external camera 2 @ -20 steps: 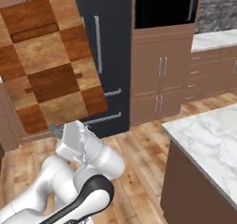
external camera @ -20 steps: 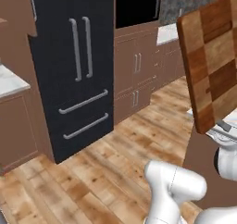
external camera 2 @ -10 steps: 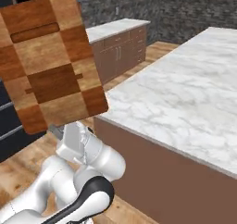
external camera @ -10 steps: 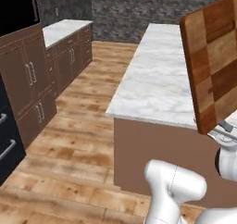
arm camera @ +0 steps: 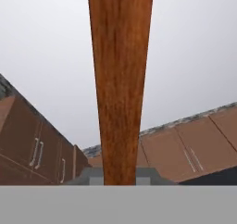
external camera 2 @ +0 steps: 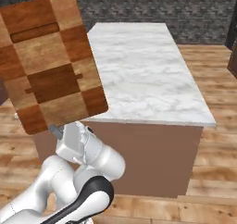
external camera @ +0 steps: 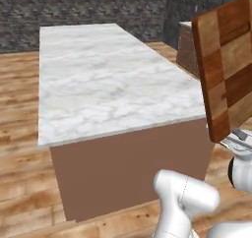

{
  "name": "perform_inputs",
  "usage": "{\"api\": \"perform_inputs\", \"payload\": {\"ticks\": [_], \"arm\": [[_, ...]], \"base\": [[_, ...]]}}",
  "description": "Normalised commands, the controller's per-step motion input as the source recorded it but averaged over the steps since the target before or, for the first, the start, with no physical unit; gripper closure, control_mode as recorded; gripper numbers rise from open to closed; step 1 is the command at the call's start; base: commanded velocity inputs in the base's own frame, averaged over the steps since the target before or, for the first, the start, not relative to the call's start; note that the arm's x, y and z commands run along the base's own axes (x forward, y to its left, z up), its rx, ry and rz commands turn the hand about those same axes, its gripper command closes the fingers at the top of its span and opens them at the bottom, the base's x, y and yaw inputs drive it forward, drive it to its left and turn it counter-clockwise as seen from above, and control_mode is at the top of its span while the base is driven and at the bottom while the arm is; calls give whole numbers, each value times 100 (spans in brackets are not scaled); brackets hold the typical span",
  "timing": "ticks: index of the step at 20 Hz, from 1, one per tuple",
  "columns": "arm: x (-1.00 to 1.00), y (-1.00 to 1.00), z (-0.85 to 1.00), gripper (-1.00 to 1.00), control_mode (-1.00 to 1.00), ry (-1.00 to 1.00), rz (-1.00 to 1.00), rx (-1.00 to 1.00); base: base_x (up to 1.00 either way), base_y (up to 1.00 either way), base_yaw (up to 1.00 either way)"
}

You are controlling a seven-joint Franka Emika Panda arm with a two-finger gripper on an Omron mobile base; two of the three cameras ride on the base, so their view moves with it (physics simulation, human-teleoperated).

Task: Move the cutting board and knife to the sink. Then move spray from the cabinet to the counter.

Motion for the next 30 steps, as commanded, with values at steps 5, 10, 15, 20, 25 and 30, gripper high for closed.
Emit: {"api": "perform_inputs", "payload": {"ticks": [5, 10, 15, 20, 25, 30], "arm": [[0, 0, 0, 100, 100, 0, 0, 0], [0, 0, 0, 100, 100, 0, 0, 0], [0, 0, 0, 100, 100, 0, 0, 0], [0, 0, 0, 100, 100, 0, 0, 0], [0, 0, 0, 100, 100, 0, 0, 0], [0, 0, 0, 100, 100, 0, 0, 0]], "base": [[-5, 20, -91], [0, 36, -85], [63, 49, -68], [100, 17, -41], [100, -53, -22], [100, -100, -2]]}}
